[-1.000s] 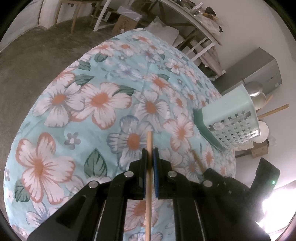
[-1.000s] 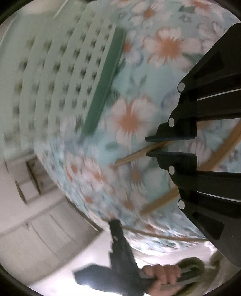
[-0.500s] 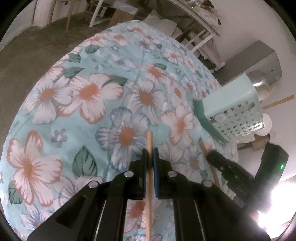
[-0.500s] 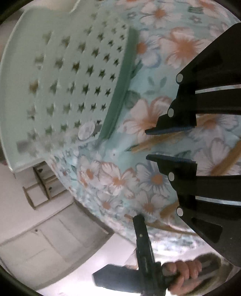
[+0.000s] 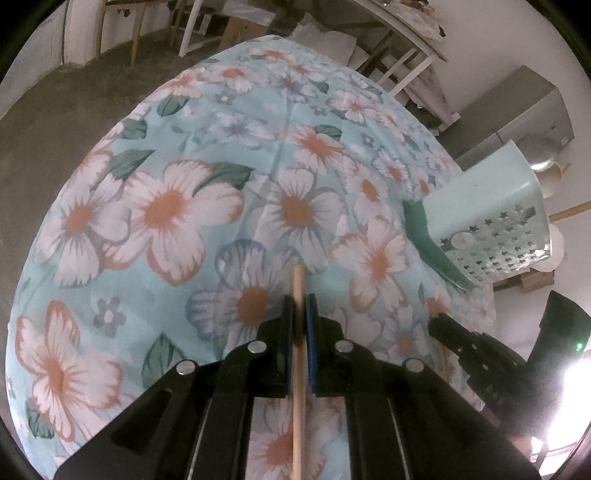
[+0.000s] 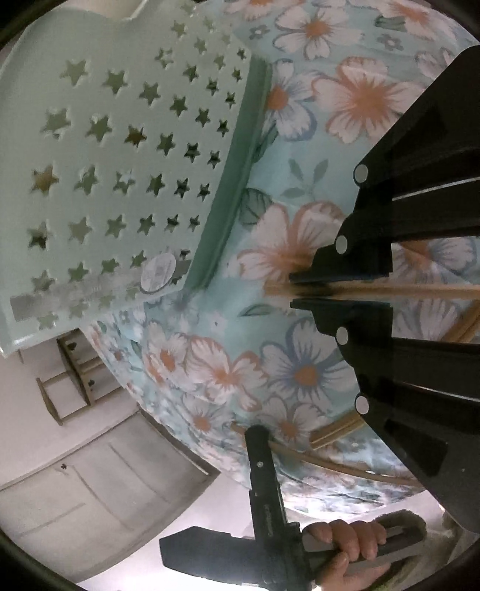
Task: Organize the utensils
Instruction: 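Close the right tool on a wooden chopstick and lift it, then raise both held chopsticks above the mint holder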
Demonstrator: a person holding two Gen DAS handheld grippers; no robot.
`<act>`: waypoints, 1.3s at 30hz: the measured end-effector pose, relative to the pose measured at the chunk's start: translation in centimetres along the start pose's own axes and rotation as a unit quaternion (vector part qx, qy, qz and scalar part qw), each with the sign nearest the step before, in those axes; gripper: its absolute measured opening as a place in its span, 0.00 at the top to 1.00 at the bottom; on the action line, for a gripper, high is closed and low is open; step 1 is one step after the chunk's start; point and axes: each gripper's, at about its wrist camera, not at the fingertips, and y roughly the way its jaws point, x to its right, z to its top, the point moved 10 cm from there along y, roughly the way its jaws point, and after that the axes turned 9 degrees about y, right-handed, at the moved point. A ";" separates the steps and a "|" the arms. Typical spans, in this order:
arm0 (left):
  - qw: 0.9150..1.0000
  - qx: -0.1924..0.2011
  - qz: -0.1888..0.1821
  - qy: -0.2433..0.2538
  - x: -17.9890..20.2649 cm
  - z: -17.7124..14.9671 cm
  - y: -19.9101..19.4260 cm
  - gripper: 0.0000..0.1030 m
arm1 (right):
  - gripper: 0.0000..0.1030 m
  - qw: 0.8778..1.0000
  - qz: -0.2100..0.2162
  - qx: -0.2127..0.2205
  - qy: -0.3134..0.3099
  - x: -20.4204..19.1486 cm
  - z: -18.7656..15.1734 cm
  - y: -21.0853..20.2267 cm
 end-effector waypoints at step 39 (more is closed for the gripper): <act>0.984 0.104 -0.136 0.046 8.1 4.1 -11.5 0.95 | 0.95 0.972 0.085 0.213 0.048 -1.7 7.5 -15.5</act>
